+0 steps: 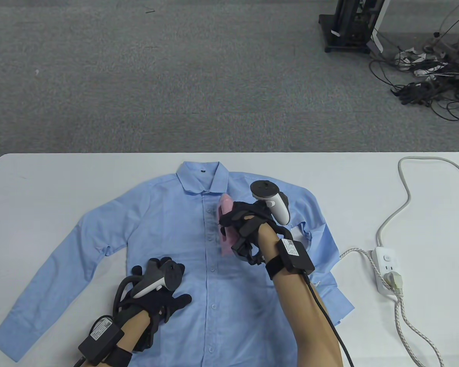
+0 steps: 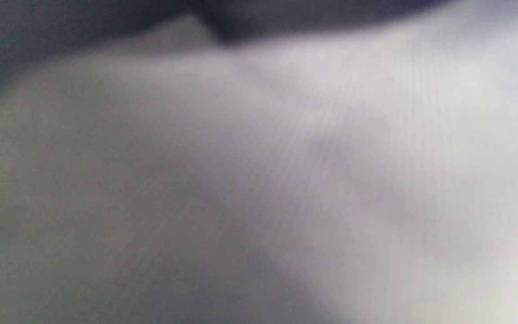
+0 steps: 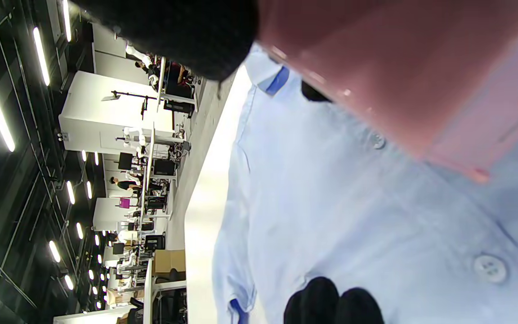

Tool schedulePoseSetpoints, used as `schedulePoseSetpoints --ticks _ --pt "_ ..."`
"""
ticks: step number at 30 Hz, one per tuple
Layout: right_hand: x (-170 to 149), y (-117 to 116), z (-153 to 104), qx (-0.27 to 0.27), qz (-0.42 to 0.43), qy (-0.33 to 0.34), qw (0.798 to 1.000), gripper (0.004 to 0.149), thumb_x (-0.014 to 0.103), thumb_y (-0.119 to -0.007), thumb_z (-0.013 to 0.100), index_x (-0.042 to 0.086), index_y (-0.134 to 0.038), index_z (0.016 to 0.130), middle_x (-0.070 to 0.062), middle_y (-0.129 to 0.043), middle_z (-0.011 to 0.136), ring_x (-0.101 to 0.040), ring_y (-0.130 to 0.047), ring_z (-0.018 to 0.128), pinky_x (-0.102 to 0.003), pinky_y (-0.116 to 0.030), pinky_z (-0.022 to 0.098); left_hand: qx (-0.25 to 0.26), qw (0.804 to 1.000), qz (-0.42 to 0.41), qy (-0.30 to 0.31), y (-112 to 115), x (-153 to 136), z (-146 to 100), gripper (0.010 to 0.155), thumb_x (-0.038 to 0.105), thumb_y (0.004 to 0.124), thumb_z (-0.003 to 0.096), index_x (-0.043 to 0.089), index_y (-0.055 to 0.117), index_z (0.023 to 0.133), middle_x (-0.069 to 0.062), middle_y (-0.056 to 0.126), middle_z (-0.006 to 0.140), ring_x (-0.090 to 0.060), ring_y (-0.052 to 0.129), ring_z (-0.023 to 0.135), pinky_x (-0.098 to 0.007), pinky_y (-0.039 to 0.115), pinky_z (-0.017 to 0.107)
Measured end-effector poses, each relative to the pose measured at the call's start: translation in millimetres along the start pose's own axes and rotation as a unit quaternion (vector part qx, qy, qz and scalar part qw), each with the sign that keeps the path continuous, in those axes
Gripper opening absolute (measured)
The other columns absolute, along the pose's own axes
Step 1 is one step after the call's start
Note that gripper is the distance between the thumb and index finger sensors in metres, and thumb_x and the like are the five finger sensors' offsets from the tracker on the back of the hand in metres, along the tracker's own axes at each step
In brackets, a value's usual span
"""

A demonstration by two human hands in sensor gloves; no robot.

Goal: Iron long-sleeve shirt with electric iron on table

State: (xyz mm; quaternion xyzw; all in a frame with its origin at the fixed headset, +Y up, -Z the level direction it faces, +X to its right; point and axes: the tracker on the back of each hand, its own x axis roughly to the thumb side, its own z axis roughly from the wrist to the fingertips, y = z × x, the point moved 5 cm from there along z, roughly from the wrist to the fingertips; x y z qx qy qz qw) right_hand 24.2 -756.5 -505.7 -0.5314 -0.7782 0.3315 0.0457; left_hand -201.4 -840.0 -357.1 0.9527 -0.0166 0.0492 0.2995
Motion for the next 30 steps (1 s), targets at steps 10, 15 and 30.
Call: schedulePoseSetpoints --ticks 10,15,30 --pt "-8.1 3.9 10.7 -0.083 -0.052 0.024 0.995 0.081 0.023 -0.076 0.042 -0.012 -0.023 0.092 -0.026 -0.056 0.085 -0.033 -0.082 0.064 -0.052 -0.074 0.05 -0.002 1.0 0.001 -0.002 0.1 -0.1 0.0 0.088 0.079 0.049 0.0289 0.047 0.001 0.096 0.005 -0.009 0.109 -0.031 -0.006 0.106 -0.065 0.003 0.071" --pt "-6.4 5.2 12.8 -0.112 -0.073 0.029 0.991 0.081 0.025 -0.074 0.044 -0.007 -0.02 0.095 -0.027 -0.056 0.087 -0.03 -0.084 0.062 -0.049 -0.078 0.048 0.016 1.0 0.006 0.001 -13.8 -5.7 -2.9 0.088 0.077 0.053 0.0291 0.047 0.01 0.099 0.006 0.0 0.113 -0.03 0.001 0.109 -0.064 0.004 0.072" --pt "-17.1 37.1 3.5 -0.192 -0.038 0.015 0.981 0.073 0.023 -0.077 0.042 0.003 -0.038 0.1 -0.028 -0.068 0.082 -0.031 -0.09 0.051 -0.05 -0.081 0.04 -0.005 0.999 -0.012 -0.033 -8.8 -31.5 6.7 0.092 0.079 0.054 0.0276 0.044 0.006 0.098 0.0 -0.003 0.11 -0.037 0.001 0.107 -0.068 0.013 0.073"
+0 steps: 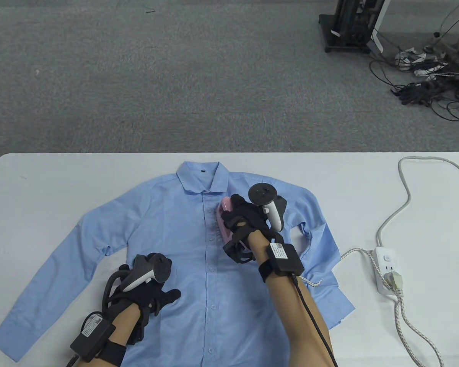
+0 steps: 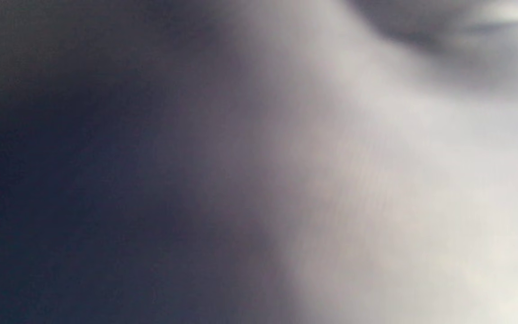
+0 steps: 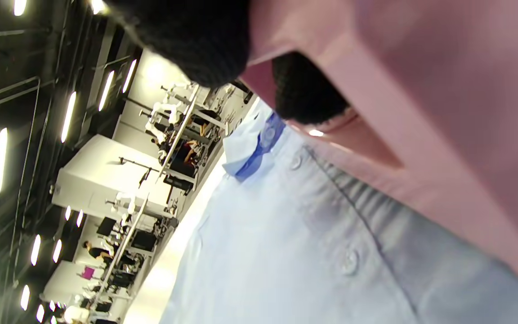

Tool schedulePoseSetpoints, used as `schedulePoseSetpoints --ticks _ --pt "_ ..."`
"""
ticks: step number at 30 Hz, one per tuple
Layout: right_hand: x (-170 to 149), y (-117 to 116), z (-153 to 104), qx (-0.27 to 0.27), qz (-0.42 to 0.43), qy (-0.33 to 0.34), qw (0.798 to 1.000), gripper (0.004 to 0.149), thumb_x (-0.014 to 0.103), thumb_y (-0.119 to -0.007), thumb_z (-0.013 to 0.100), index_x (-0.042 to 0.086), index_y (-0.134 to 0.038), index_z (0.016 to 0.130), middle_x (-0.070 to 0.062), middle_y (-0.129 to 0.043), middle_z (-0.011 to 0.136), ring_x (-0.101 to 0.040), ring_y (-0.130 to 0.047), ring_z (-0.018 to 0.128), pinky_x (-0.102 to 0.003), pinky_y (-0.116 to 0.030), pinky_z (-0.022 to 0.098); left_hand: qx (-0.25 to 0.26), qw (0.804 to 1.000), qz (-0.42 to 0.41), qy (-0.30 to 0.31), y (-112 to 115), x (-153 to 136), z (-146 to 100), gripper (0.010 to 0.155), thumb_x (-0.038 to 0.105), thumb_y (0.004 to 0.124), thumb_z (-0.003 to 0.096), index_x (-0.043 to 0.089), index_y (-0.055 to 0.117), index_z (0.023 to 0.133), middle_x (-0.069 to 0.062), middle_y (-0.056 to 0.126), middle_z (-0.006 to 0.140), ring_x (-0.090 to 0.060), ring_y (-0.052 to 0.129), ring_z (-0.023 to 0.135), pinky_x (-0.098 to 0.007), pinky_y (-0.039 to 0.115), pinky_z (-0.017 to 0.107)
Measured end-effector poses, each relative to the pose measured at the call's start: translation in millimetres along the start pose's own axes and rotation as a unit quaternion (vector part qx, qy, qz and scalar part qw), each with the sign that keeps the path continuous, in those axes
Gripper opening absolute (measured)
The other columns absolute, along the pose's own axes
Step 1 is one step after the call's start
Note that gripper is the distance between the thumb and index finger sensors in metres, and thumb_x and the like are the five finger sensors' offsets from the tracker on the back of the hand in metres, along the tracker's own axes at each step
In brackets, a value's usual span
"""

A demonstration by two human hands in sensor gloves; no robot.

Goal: Iron long-sleeve shirt with electric iron on table

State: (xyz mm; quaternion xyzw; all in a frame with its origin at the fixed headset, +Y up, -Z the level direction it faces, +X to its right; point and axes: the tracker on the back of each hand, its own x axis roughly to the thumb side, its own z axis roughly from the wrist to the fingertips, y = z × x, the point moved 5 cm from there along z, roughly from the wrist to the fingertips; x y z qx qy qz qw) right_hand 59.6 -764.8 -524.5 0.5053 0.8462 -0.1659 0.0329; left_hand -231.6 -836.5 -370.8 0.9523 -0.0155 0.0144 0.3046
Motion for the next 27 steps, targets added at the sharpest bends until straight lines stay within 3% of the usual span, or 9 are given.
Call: schedulePoseSetpoints --ticks 8,18,21,24,27 --pt "-22.2 42.9 -1.2 -0.064 0.013 -0.028 0.997 0.073 0.023 -0.077 0.041 0.003 -0.039 0.1 -0.028 -0.068 0.081 -0.031 -0.09 0.05 -0.05 -0.081 0.04 0.003 1.0 0.004 -0.004 0.7 -0.1 -0.3 0.092 0.08 0.053 0.0263 0.045 0.005 0.097 0.001 -0.004 0.11 -0.037 0.001 0.107 -0.068 0.014 0.073" --pt "-31.6 63.4 -1.5 -0.105 0.022 -0.042 0.993 0.073 0.024 -0.077 0.041 0.002 -0.039 0.099 -0.028 -0.069 0.081 -0.031 -0.09 0.05 -0.05 -0.081 0.039 0.005 1.0 0.003 -0.006 1.0 -0.5 -1.1 0.093 0.081 0.053 0.0256 0.046 0.005 0.097 0.001 -0.004 0.11 -0.036 0.0 0.107 -0.068 0.013 0.073" --pt "-39.4 83.6 -2.7 -0.114 0.004 -0.053 0.992 0.071 0.023 -0.078 0.039 0.002 -0.044 0.098 -0.028 -0.072 0.079 -0.033 -0.092 0.048 -0.051 -0.082 0.038 -0.006 1.0 -0.006 -0.007 1.7 -0.9 -0.4 0.093 0.08 0.053 0.0259 0.046 0.004 0.096 0.003 -0.006 0.109 -0.035 -0.002 0.106 -0.068 0.012 0.073" --pt "-52.1 98.3 -8.3 -0.127 0.055 -0.048 0.989 0.072 0.023 -0.078 0.04 0.002 -0.041 0.098 -0.027 -0.069 0.081 -0.032 -0.09 0.05 -0.051 -0.081 0.039 -0.008 1.0 -0.002 -0.01 2.1 -0.1 -1.0 0.093 0.08 0.053 0.0261 0.046 0.002 0.096 0.003 -0.007 0.109 -0.035 -0.003 0.106 -0.068 0.01 0.073" --pt "-44.9 99.3 -20.1 -0.125 0.079 -0.024 0.989 0.073 0.023 -0.077 0.042 0.001 -0.036 0.099 -0.027 -0.067 0.082 -0.031 -0.089 0.051 -0.051 -0.08 0.041 -0.006 1.0 -0.003 -0.009 1.6 -0.1 -1.1 0.093 0.08 0.053 0.0262 0.045 0.003 0.096 0.002 -0.006 0.109 -0.035 -0.002 0.106 -0.068 0.01 0.073"
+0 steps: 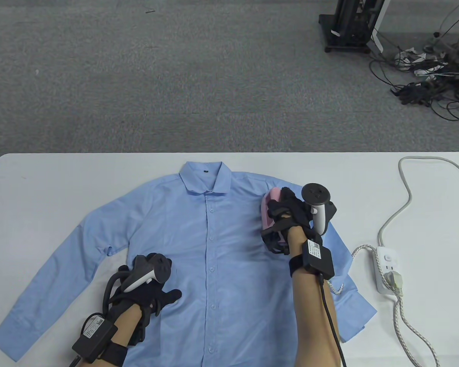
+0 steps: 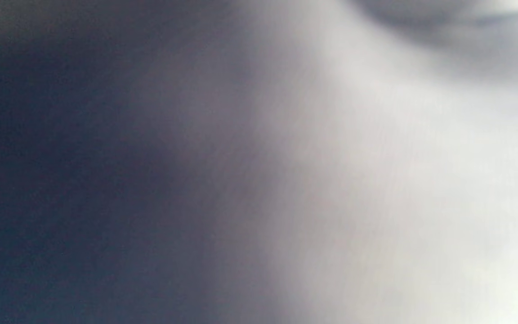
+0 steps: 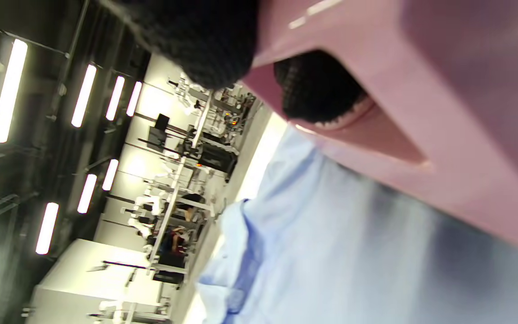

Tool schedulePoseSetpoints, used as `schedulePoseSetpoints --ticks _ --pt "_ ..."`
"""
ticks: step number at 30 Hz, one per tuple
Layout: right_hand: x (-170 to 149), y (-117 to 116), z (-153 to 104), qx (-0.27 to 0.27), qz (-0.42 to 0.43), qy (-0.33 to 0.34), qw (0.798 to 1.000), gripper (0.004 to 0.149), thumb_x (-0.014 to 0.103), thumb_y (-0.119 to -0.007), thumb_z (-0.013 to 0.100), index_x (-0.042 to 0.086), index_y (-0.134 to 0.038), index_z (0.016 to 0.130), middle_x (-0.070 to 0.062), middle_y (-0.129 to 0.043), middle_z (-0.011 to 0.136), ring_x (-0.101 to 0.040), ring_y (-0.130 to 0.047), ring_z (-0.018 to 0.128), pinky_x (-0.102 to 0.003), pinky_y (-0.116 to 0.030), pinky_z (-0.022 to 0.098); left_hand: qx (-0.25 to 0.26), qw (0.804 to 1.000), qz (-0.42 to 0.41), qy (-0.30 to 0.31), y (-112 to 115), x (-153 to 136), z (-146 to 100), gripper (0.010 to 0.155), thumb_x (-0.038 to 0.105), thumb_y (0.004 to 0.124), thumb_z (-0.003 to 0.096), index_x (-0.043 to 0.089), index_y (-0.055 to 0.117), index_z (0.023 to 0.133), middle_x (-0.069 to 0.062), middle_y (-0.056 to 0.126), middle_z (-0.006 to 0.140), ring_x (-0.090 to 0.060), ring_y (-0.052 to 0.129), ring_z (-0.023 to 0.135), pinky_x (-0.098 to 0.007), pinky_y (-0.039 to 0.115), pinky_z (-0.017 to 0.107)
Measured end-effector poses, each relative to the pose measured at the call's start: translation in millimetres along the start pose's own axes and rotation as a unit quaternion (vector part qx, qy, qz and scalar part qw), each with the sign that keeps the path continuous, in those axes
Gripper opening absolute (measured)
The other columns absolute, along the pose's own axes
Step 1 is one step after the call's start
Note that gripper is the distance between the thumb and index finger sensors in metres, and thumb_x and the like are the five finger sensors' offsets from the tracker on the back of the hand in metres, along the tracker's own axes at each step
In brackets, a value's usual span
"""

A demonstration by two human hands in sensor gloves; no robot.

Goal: Iron long-sleeve shirt with electric iron on table

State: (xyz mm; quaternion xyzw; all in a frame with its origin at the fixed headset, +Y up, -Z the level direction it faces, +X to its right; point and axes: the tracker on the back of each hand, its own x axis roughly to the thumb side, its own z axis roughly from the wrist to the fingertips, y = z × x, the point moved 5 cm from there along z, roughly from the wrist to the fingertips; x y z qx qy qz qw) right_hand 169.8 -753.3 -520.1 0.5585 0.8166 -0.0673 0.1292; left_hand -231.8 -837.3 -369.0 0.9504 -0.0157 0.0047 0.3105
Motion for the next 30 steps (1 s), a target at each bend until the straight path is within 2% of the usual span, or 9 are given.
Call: schedulePoseSetpoints --ticks 4,8,12,15,20,25,30 --pt "28.0 -15.5 -27.7 0.019 -0.021 0.012 1.0 0.074 0.025 -0.075 0.043 0.0 -0.033 0.098 -0.026 -0.065 0.083 -0.029 -0.088 0.053 -0.049 -0.08 0.042 0.039 0.999 -0.003 0.001 -8.1 -2.8 -3.9 0.09 0.079 0.052 0.026 0.047 0.007 0.097 0.004 -0.002 0.112 -0.032 0.006 0.11 -0.066 0.008 0.074" --pt "44.9 -53.6 -63.5 0.051 -0.042 0.015 0.998 0.075 0.025 -0.075 0.043 -0.002 -0.031 0.098 -0.026 -0.064 0.082 -0.029 -0.088 0.053 -0.049 -0.08 0.042 0.058 0.998 -0.026 0.013 -13.9 -5.9 -6.5 0.09 0.079 0.053 0.0263 0.048 0.008 0.098 0.006 -0.001 0.113 -0.03 0.006 0.111 -0.066 0.007 0.074" --pt "35.0 -93.4 -87.8 0.085 -0.082 0.003 0.993 0.074 0.026 -0.074 0.042 -0.004 -0.034 0.097 -0.027 -0.068 0.08 -0.029 -0.092 0.051 -0.049 -0.084 0.038 0.041 0.999 0.006 0.008 -5.4 -5.1 -3.5 0.089 0.078 0.053 0.0263 0.049 0.008 0.097 0.008 -0.004 0.111 -0.028 0.002 0.11 -0.065 0.004 0.074" --pt "16.6 -113.5 -95.4 0.095 -0.083 -0.017 0.992 0.074 0.025 -0.073 0.042 -0.006 -0.033 0.096 -0.028 -0.066 0.08 -0.029 -0.092 0.052 -0.048 -0.085 0.039 0.044 0.998 0.002 0.034 -1.4 3.4 -4.0 0.089 0.079 0.05 0.0263 0.049 0.003 0.096 0.008 -0.007 0.11 -0.03 0.003 0.11 -0.066 0.005 0.073" --pt "9.2 -121.7 -97.9 0.084 -0.093 -0.017 0.992 0.076 0.027 -0.075 0.042 -0.006 -0.033 0.095 -0.026 -0.067 0.079 -0.027 -0.093 0.051 -0.047 -0.086 0.039 0.035 0.999 0.02 0.029 -0.1 6.8 -3.3 0.089 0.079 0.05 0.0256 0.049 0.007 0.097 0.008 -0.002 0.112 -0.031 0.002 0.109 -0.066 0.005 0.073" --pt "6.8 -121.7 -88.2 0.106 -0.117 -0.054 0.986 0.078 0.033 -0.078 0.042 -0.007 -0.036 0.094 -0.02 -0.073 0.072 -0.023 -0.095 0.048 -0.043 -0.09 0.037 0.028 0.999 0.026 0.02 -0.9 7.4 -3.1 0.089 0.079 0.051 0.0256 0.049 0.008 0.097 0.007 -0.001 0.112 -0.031 0.003 0.109 -0.066 0.007 0.073" --pt "0.9 -104.9 -83.9 0.111 -0.136 -0.097 0.98 0.074 0.034 -0.078 0.041 -0.015 -0.045 0.087 -0.02 -0.078 0.067 -0.024 -0.099 0.045 -0.044 -0.093 0.036 0.017 0.999 0.009 0.026 1.4 1.8 -2.8 0.089 0.079 0.053 0.0262 0.051 0.006 0.096 0.008 -0.004 0.111 -0.029 0.0 0.108 -0.065 0.006 0.073"
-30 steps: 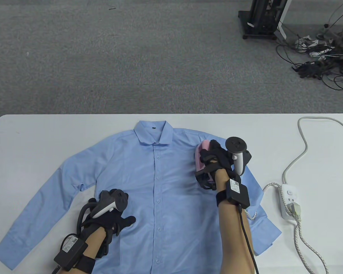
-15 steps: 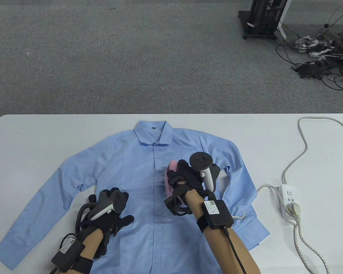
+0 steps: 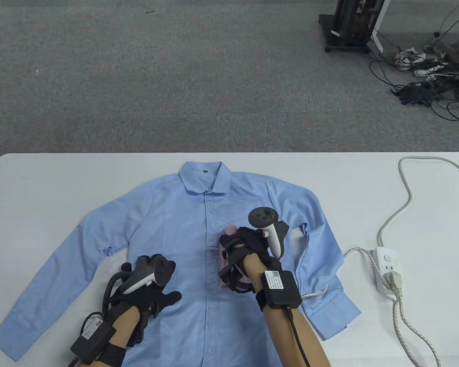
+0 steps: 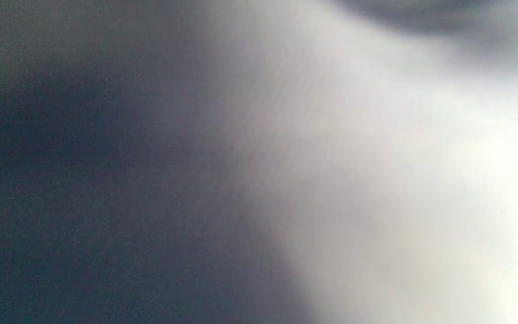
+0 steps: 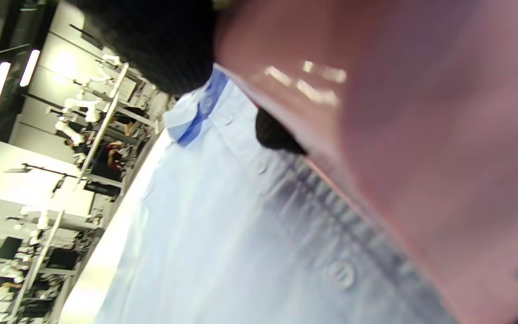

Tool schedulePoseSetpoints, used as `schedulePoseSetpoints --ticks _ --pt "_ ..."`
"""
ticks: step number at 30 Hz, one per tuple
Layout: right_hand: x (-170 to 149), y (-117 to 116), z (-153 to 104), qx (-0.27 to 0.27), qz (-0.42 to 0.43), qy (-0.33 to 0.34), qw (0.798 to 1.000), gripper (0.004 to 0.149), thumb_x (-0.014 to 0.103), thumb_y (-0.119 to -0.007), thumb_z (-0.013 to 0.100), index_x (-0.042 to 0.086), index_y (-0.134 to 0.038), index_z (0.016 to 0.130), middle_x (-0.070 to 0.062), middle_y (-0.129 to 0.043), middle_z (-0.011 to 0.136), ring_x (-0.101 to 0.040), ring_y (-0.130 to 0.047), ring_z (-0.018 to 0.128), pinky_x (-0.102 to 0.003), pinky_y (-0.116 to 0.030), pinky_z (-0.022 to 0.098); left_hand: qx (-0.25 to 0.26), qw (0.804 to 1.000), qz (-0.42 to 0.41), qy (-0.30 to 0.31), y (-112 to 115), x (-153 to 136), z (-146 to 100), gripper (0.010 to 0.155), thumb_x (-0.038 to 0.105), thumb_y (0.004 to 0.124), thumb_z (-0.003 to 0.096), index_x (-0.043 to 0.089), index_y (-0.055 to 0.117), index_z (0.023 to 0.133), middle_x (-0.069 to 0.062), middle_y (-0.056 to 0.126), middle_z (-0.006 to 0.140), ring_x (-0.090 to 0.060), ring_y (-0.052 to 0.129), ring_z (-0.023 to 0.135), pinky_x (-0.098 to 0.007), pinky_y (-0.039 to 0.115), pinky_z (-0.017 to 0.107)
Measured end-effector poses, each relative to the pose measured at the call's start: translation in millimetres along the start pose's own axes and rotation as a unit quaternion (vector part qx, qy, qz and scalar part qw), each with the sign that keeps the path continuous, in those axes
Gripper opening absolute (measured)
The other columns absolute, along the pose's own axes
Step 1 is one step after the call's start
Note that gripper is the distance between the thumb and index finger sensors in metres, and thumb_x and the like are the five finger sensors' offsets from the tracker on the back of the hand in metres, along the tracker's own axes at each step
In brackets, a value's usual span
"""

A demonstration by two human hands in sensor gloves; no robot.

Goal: Iron long-sleeve shirt with electric iron on table

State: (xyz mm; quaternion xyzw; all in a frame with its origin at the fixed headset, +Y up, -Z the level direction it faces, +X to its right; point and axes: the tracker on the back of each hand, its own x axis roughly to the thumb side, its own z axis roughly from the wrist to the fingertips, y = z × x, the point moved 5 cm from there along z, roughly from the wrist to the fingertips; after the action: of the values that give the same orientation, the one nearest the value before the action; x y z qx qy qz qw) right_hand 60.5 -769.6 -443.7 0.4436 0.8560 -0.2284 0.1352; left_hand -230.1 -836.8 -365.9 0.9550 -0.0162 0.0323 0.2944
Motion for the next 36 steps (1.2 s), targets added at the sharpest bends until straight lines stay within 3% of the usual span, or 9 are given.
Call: schedulePoseSetpoints --ticks 10,17,19,22,25,28,31,36 --pt "-56.0 54.7 -3.0 0.014 0.068 -0.047 0.996 0.068 0.034 -0.079 0.042 -0.013 -0.052 0.083 -0.018 -0.08 0.067 -0.026 -0.099 0.048 -0.045 -0.091 0.037 -0.002 1.0 0.004 -0.008 -1.1 -1.8 -0.5 0.089 0.079 0.055 0.0259 0.051 0.008 0.096 0.009 -0.002 0.111 -0.028 0.002 0.109 -0.066 0.008 0.073" --pt "-86.8 92.0 -8.4 0.002 0.069 -0.063 0.996 0.068 0.034 -0.079 0.042 -0.012 -0.052 0.083 -0.018 -0.08 0.067 -0.026 -0.099 0.048 -0.045 -0.091 0.038 -0.006 1.0 0.006 -0.013 -1.0 -1.9 -1.2 0.089 0.079 0.055 0.0257 0.052 0.007 0.096 0.009 -0.002 0.111 -0.029 0.001 0.109 -0.068 0.009 0.072" --pt "-88.2 89.6 -6.5 0.024 0.084 -0.057 0.995 0.067 0.034 -0.08 0.043 -0.012 -0.052 0.083 -0.018 -0.079 0.067 -0.027 -0.098 0.049 -0.046 -0.09 0.038 -0.009 1.0 0.006 -0.014 -0.9 -1.4 -1.1 0.089 0.079 0.055 0.0259 0.051 0.007 0.096 0.009 -0.003 0.111 -0.029 0.001 0.108 -0.068 0.008 0.072" --pt "-84.1 88.9 -6.7 0.001 0.05 -0.054 0.997 0.067 0.037 -0.079 0.043 -0.012 -0.054 0.082 -0.016 -0.081 0.066 -0.024 -0.1 0.046 -0.043 -0.091 0.036 -0.009 1.0 0.006 -0.014 -1.4 -0.3 -1.6 0.089 0.079 0.055 0.0262 0.051 0.007 0.096 0.008 -0.003 0.111 -0.03 0.001 0.108 -0.068 0.007 0.072" --pt "-80.2 86.2 -9.1 -0.003 0.034 -0.057 0.998 0.067 0.037 -0.075 0.044 -0.013 -0.051 0.083 -0.016 -0.08 0.066 -0.023 -0.098 0.046 -0.043 -0.09 0.037 0.03 0.996 0.057 -0.059 -10.9 -3.0 -13.7 0.085 0.076 0.051 0.0273 0.053 0.004 0.094 0.013 -0.012 0.107 -0.031 -0.003 0.108 -0.065 0.0 0.07" --pt "-69.9 81.7 -27.6 -0.004 0.065 -0.062 0.996 0.066 0.033 -0.075 0.045 -0.014 -0.049 0.083 -0.019 -0.076 0.067 -0.029 -0.095 0.048 -0.049 -0.085 0.039 0.087 0.991 0.09 -0.043 -25.7 0.6 -37.3 0.085 0.077 0.051 0.0284 0.052 0.007 0.096 0.014 -0.007 0.11 -0.031 0.0 0.11 -0.066 0.003 0.071" --pt "-42.4 80.8 -60.6 -0.027 0.078 -0.002 0.997 0.066 0.033 -0.075 0.043 -0.013 -0.05 0.083 -0.019 -0.077 0.067 -0.029 -0.095 0.047 -0.049 -0.086 0.039 0.048 0.998 0.046 -0.012 -21.6 4.8 -51.5 0.085 0.076 0.053 0.0295 0.05 0.011 0.099 0.012 -0.002 0.113 -0.031 0.0 0.11 -0.066 0.002 0.071" --pt "-12.1 40.5 -103.4 0.051 0.081 0.048 0.994 0.069 0.025 -0.076 0.042 -0.016 -0.043 0.086 -0.025 -0.071 0.073 -0.035 -0.091 0.056 -0.054 -0.082 0.044 -0.041 0.998 -0.043 0.035 -3.1 18.7 -58.6 0.075 0.067 0.053 0.0394 0.048 0.014 0.101 0.009 -0.003 0.113 -0.032 -0.002 0.109 -0.065 0.0 0.069"
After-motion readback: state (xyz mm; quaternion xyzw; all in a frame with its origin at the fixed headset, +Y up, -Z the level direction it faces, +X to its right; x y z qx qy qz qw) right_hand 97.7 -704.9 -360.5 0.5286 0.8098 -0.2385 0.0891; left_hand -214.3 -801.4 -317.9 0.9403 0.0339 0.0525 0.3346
